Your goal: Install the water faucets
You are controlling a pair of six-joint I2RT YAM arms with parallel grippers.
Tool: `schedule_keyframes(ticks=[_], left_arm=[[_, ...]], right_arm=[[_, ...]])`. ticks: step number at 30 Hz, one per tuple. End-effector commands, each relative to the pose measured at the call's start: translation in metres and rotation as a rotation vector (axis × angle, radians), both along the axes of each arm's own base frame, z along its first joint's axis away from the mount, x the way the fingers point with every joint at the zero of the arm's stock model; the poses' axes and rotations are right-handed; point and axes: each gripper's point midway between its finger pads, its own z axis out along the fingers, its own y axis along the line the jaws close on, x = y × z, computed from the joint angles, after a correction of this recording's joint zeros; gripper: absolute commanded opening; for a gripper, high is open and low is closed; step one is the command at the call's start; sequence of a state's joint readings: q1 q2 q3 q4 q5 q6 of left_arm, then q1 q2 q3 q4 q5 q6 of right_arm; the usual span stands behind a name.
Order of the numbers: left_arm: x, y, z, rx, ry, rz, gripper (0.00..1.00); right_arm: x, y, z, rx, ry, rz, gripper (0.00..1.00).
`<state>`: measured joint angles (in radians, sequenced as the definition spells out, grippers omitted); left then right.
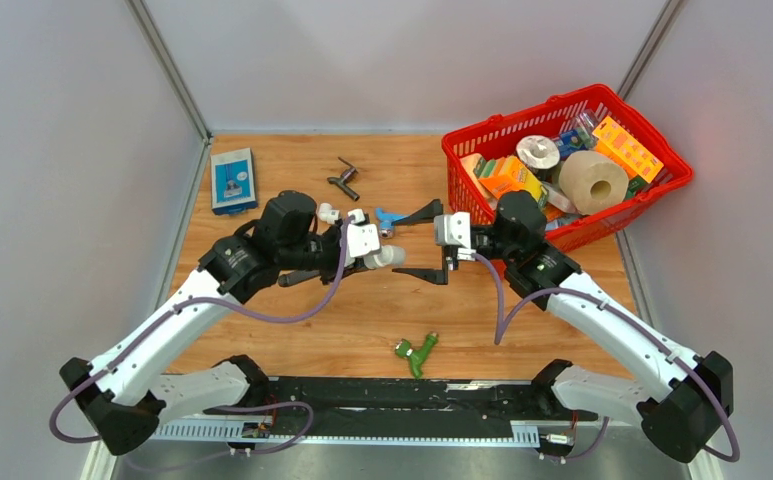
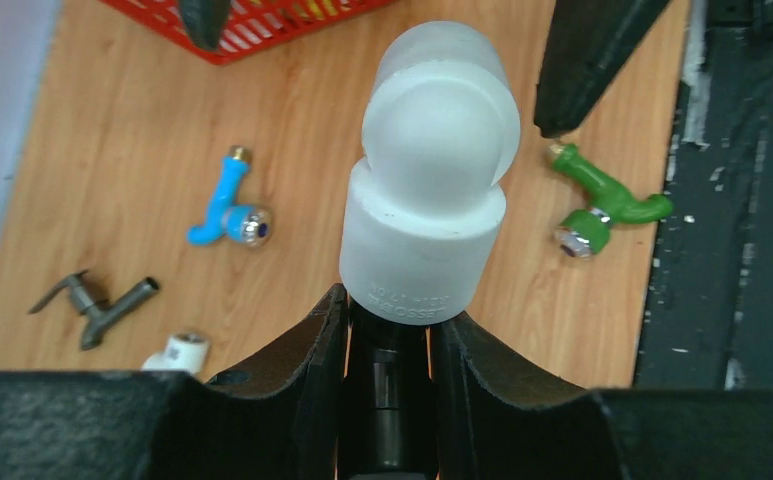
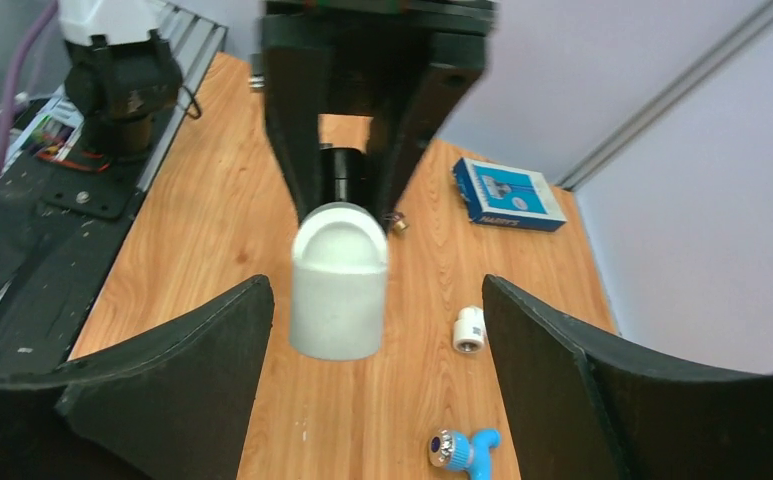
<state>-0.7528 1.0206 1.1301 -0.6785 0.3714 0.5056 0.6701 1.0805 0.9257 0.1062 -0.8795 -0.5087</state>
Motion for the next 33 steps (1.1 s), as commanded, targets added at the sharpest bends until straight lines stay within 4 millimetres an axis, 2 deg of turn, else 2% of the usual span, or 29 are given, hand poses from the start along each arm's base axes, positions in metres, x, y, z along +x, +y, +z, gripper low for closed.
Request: schedule_keyframes(ticks=[1,6,14,16,19,20,21,22,23,24,25,26,27,28,29,33], left_arm=[[-0.018,-0.019,0.033,-0.135,0.118,-0.179,0.00],[-0.017,-0.027,0.028,-0.143,0.181,-0.216,0.00],[-0.015,-0.031,0.040,-0.167,0.165,-0.222,0.00],[-0.010,-0.028,0.040,-0.168,0.141,-0.187,0.00],[-0.002,-0.022,0.047,-0.188,0.066,-0.117,0.00],[0.000,-0.020,0.043,-0.186,0.059,-0.095,0.00],[0.005,-0.017,0.049,-0.196,0.003,-0.041,0.00],[0.007,-0.016,0.041,-0.185,-0.010,-0.021,0.00],[0.011,-0.014,0.051,-0.198,-0.081,0.024,0.00],[0.011,-0.012,0.046,-0.193,-0.091,0.048,0.00],[0.016,-0.010,0.054,-0.205,-0.147,0.096,0.00],[0.019,-0.006,0.048,-0.193,-0.162,0.132,0.00],[0.022,-0.003,0.057,-0.207,-0.212,0.180,0.00],[0.024,0.000,0.051,-0.194,-0.227,0.210,0.00],[0.027,0.003,0.057,-0.203,-0.265,0.249,0.00],[0.026,0.005,0.052,-0.197,-0.289,0.251,0.00]], right_arm=[[-0.021,0.000,0.003,-0.027,-0.102,0.125,0.81],[-0.023,0.005,-0.003,-0.038,-0.063,0.156,0.76],[-0.012,0.026,-0.016,-0.075,0.060,0.146,0.58],[-0.006,0.030,-0.017,-0.082,0.121,0.125,0.47],[0.000,0.032,-0.018,-0.080,0.232,0.081,0.07],[0.003,0.033,-0.015,-0.059,0.280,0.058,0.04],[0.005,0.035,-0.014,-0.038,0.339,0.032,0.02],[0.006,0.035,-0.009,-0.010,0.360,0.023,0.02],[0.007,0.035,-0.006,0.022,0.410,0.000,0.01],[0.010,0.035,-0.001,0.062,0.443,-0.021,0.00],[0.010,0.036,0.001,0.087,0.507,-0.035,0.00],[0.014,0.035,0.001,0.111,0.569,-0.070,0.00],[0.017,0.035,0.002,0.133,0.618,-0.100,0.00],[0.021,0.034,0.001,0.154,0.673,-0.131,0.00],[0.023,0.035,-0.001,0.170,0.723,-0.149,0.00],[0.022,0.034,0.003,0.221,0.772,-0.148,0.00]])
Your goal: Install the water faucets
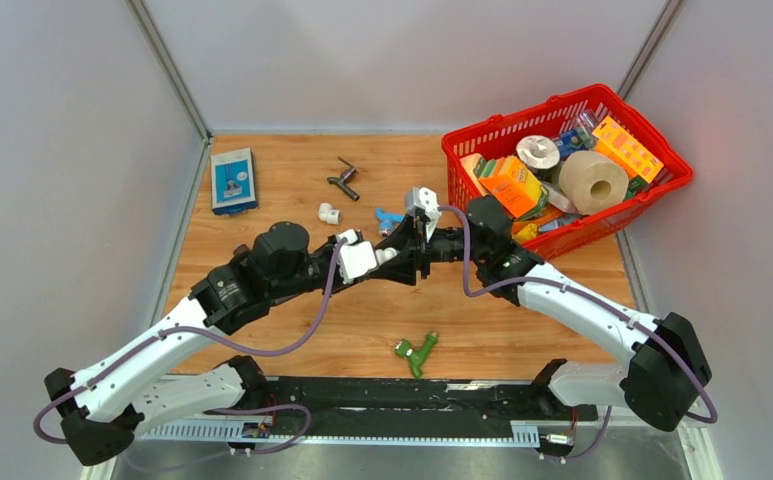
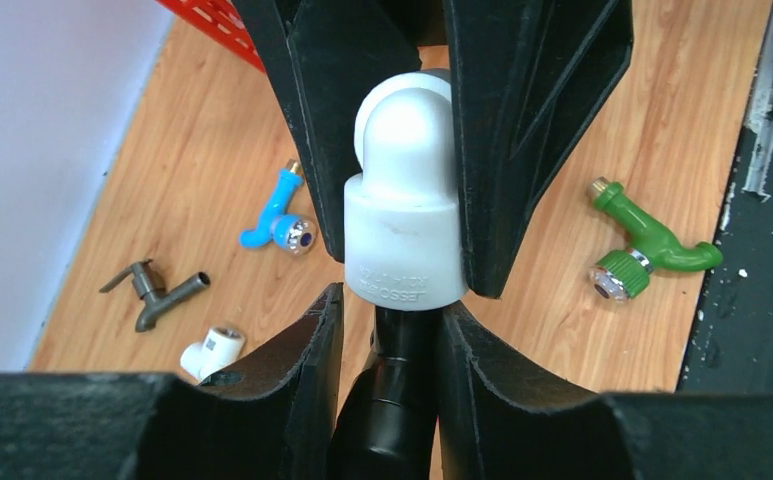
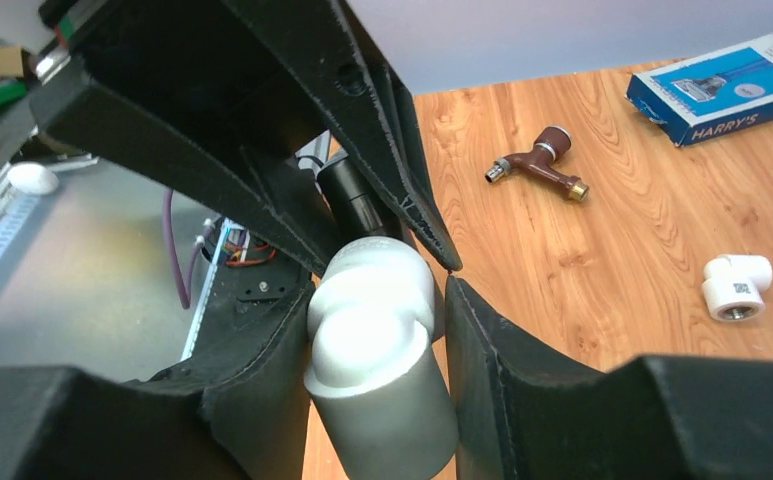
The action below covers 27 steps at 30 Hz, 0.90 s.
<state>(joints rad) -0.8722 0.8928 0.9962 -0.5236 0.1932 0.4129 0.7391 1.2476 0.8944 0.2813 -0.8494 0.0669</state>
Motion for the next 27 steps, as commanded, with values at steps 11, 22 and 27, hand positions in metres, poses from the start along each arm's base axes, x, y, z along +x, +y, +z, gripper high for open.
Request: schedule_keyframes(ticks=[11,22,27], left_arm=[[0.023,0.014,0.036,-0.162,-0.117,0.129,0.00],[0.009,0.012,0.027,-0.188,0.021,-0.017,0.00],[0.004,0.006,0.030,-0.182,0.032,-0.071,0.00]], right_arm=[[0.029,-0.003,0.059,0.115,0.007,-0.176,0.28],[0.018,-0.020,0.043,-0.006,-0.374,-0.055,0.73],[0.015,-0.014,0.028,-0.042,-0.378,0.028,0.73]])
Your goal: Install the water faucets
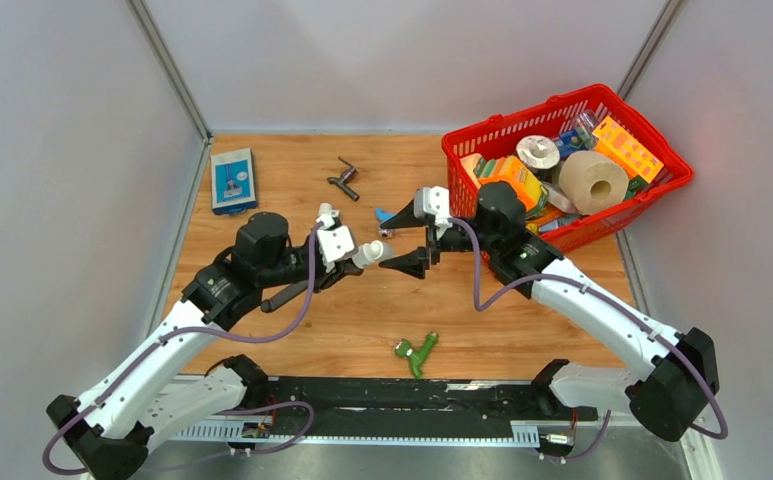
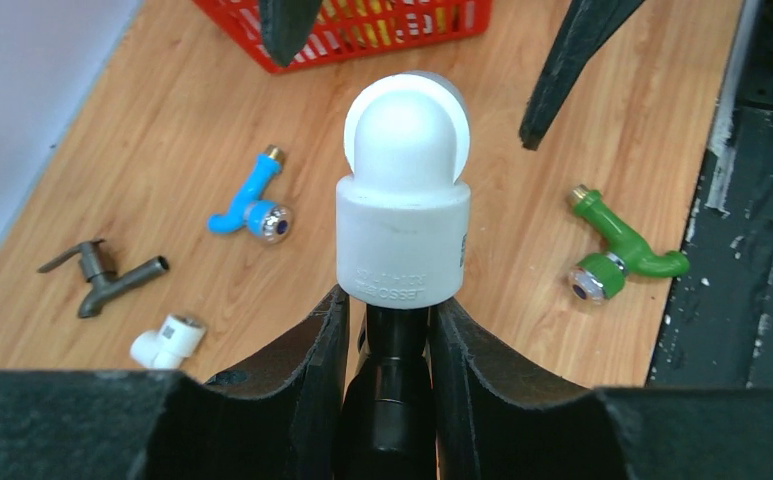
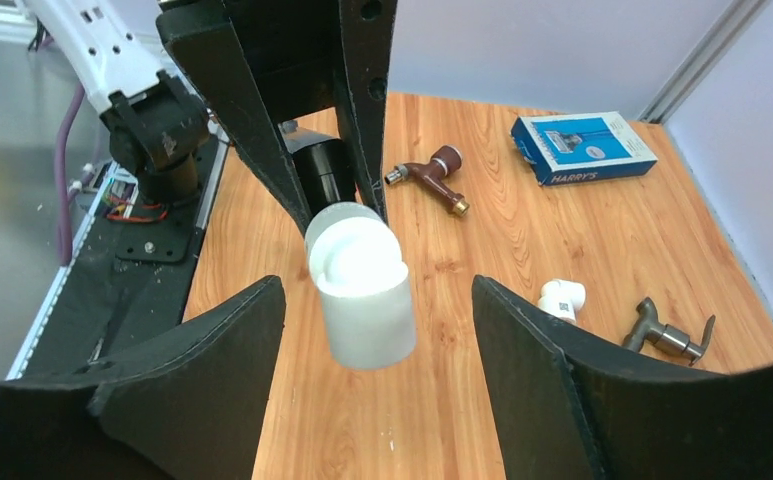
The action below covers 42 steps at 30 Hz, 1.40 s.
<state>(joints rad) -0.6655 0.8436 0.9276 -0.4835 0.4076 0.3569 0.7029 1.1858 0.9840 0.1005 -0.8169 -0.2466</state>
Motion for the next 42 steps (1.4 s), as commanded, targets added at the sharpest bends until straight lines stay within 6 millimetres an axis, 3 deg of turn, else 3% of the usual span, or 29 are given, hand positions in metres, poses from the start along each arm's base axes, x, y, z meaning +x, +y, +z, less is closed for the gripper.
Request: schedule_keyframes(ticks=[1,13,17,19,20,26,29,30,32,34,39,42], left_arm=[[-0.007,-0.014,0.037,-0.084,-0.065,-0.099,0.00],[-0.001,-0.016,0.060,-0.088,-0.134,-0.103,0.00],[0.003,-0.015,0.064,-0.082,-0.159,-0.097,0.00],[0.009,-0.012,0.062,-0.065,-0.174,-0.062,0.00],[0.014,-0.008,0.060,-0.046,-0.188,-0.030,0.00],[0.033,0.005,0.047,0.113,-0.354,0.196,0.00],[0.037,0.007,0.037,0.134,-0.352,0.252,0.00],[0.037,0.008,0.036,0.123,-0.346,0.265,0.00],[0.041,0.011,0.034,0.092,-0.323,0.307,0.00],[0.046,0.014,0.030,0.061,-0.264,0.344,0.00],[0.070,0.037,0.016,-0.117,-0.086,0.505,0.00],[0.084,0.053,-0.007,-0.234,0.054,0.617,0.00]], right_arm=[[-0.005,0.005,-0.002,-0.040,-0.081,0.099,0.73],[-0.009,0.016,-0.017,-0.062,0.046,0.183,0.52],[-0.005,0.020,-0.021,-0.075,0.143,0.157,0.26],[0.000,0.022,-0.019,-0.068,0.213,0.116,0.07],[0.004,0.024,-0.016,-0.053,0.261,0.083,0.04],[0.014,0.025,-0.004,0.102,0.596,-0.070,0.00],[0.014,0.026,-0.005,0.131,0.628,-0.070,0.00],[0.015,0.026,-0.006,0.125,0.612,-0.075,0.05],[0.021,0.021,-0.008,0.124,0.558,-0.123,0.38],[0.029,0.012,-0.005,0.136,0.494,-0.192,0.57],[0.048,-0.028,0.011,0.191,0.340,-0.417,0.78],[0.051,-0.057,0.017,0.220,0.269,-0.552,0.90]])
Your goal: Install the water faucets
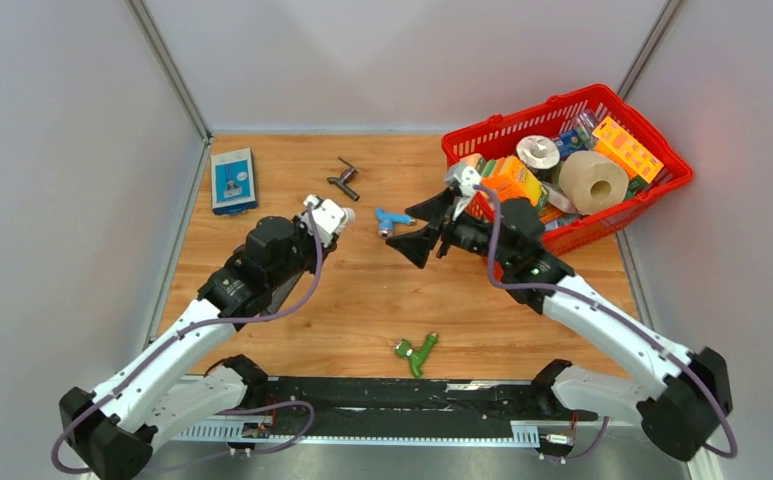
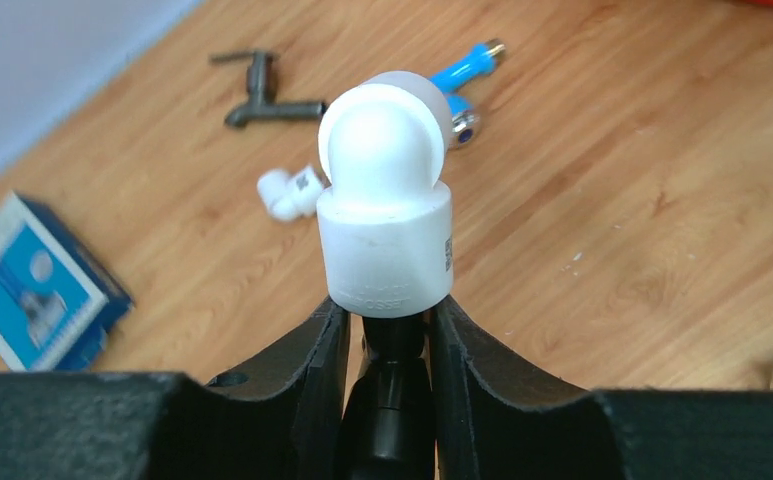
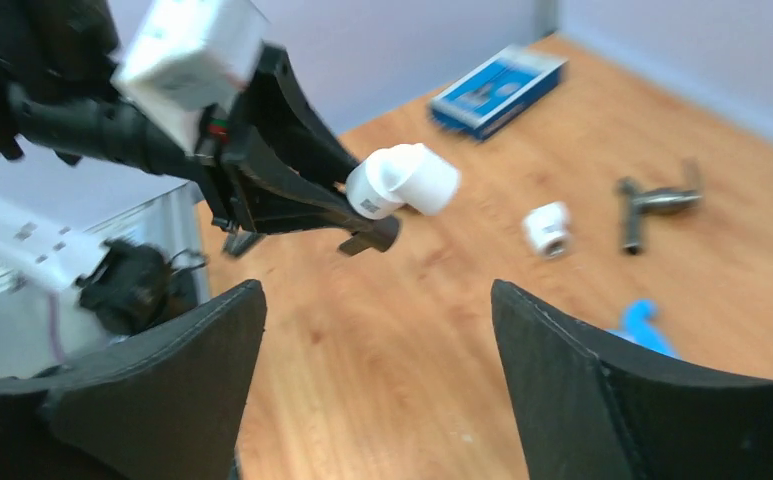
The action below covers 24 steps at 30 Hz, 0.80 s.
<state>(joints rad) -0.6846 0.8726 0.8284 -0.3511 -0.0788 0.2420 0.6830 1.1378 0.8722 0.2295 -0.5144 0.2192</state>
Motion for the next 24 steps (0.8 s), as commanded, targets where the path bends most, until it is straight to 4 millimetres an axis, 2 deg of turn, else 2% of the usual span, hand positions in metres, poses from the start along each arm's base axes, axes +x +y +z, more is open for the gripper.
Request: schedule_keyframes(ticks=[1,2,3,4,5,6,7,10,15,19,24], left_arm=[[0.031,0.015,0.021,-0.372,0.023,0.174,0.00],[0.035,0.016,0.010,-0.433,0.062,0.207,0.00],[0.041,0.024,0.008,-0.486,0.080,0.229,0.00],[0.045,0.023,-0.004,-0.554,0.119,0.251,0.00],[0.050,0.031,-0.007,-0.601,0.133,0.263,0.00],[0.054,0.029,-0.019,-0.671,0.181,0.271,0.00],[0.059,0.036,-0.024,-0.707,0.196,0.299,0.00],[0.068,0.035,-0.045,-0.855,0.284,0.318,0.00],[0.075,0.032,-0.079,-0.911,0.400,0.379,0.00],[0.074,0.038,-0.107,-0.918,0.446,0.448,0.17],[0.076,0.049,-0.117,-0.879,0.434,0.509,0.37]], right_arm=[[0.019,-0.050,0.024,0.019,-0.136,-0.288,0.93],[0.019,-0.061,0.024,0.025,-0.146,-0.338,0.95],[0.015,-0.071,0.029,0.041,-0.170,-0.369,0.96],[0.013,-0.078,0.029,0.045,-0.180,-0.391,0.97],[0.010,-0.084,0.031,0.057,-0.192,-0.412,0.98],[0.009,-0.090,0.030,0.059,-0.198,-0.431,0.99],[0.007,-0.095,0.031,0.067,-0.207,-0.449,1.00],[0.004,-0.109,0.028,0.082,-0.214,-0.500,1.00],[-0.002,-0.123,0.027,0.088,-0.239,-0.537,1.00],[-0.002,-0.135,0.027,0.087,-0.266,-0.591,1.00],[-0.005,-0.143,0.031,0.082,-0.301,-0.612,1.00]])
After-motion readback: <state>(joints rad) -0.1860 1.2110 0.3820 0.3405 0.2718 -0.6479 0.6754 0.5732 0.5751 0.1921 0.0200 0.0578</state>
